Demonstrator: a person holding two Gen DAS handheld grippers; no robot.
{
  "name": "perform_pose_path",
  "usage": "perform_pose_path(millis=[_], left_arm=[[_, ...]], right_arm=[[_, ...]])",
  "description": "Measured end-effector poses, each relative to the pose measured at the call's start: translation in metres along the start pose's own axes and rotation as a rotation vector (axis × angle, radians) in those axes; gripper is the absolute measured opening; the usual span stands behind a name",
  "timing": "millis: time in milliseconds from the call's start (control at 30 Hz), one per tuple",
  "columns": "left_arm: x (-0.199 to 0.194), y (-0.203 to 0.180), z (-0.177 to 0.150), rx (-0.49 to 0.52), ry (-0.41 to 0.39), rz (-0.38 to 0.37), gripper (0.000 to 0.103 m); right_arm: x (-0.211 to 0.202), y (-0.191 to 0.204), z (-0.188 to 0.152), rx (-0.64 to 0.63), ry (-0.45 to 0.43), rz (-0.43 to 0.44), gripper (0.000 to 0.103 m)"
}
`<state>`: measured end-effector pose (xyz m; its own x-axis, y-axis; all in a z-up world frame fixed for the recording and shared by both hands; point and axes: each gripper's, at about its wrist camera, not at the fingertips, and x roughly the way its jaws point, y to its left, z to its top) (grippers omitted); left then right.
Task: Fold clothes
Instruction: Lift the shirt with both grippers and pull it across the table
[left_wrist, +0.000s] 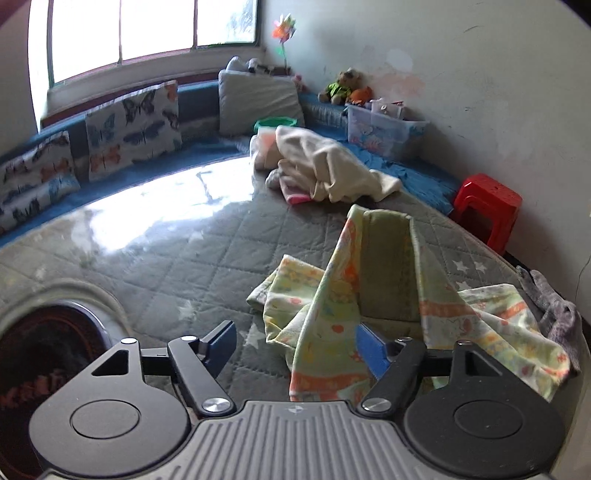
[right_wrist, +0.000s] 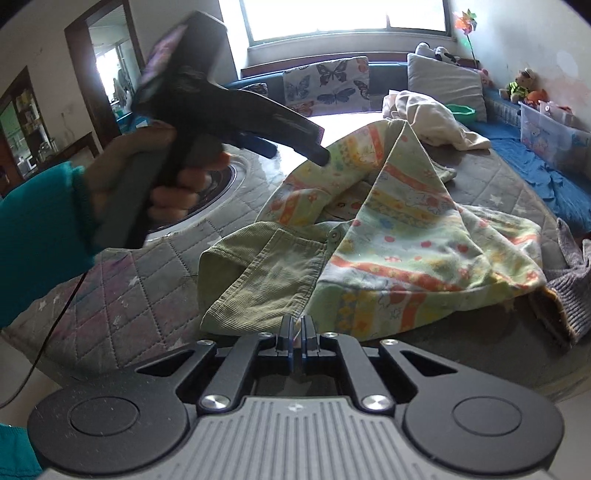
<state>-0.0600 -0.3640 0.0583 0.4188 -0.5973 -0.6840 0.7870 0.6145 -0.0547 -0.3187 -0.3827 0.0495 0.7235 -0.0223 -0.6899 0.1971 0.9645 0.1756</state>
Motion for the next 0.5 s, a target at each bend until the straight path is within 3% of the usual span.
perform_pose_path(millis=[67, 133, 200, 233, 300, 367, 500], left_arm=[[0.009, 0.002, -0.001, -0.010, 0.004, 0.000, 0.071], [0.015, 0.003, -0.004, -0.004, 0.013, -0.016, 0.055], [0.020, 0.004, -0.007, -0.003, 0.034, -0.037, 0.017], [0.022, 0.005, -0.008, -0.002, 0.044, -0.047, 0.011], [0.020, 0.005, -0.013, 0.000, 0.029, -0.043, 0.004], [0.008, 0.012, -0.016, -0.014, 0.018, -0.028, 0.002], [-0.016, 0.027, -0.024, -0.044, -0.003, 0.005, 0.001]], right_arm=[[0.000, -0.002, 0.002, 0.003, -0.011, 0.001, 0.003], [-0.001, -0.004, 0.006, 0.004, -0.022, -0.005, 0.005], [-0.001, -0.006, 0.010, 0.004, -0.033, -0.010, 0.009], [0.000, -0.007, 0.012, 0.003, -0.039, -0.017, 0.009], [0.001, -0.008, 0.016, 0.002, -0.050, -0.025, 0.013], [0.001, -0.008, 0.019, 0.002, -0.061, -0.036, 0.026], [-0.001, -0.009, 0.024, -0.005, -0.079, -0.060, 0.035]])
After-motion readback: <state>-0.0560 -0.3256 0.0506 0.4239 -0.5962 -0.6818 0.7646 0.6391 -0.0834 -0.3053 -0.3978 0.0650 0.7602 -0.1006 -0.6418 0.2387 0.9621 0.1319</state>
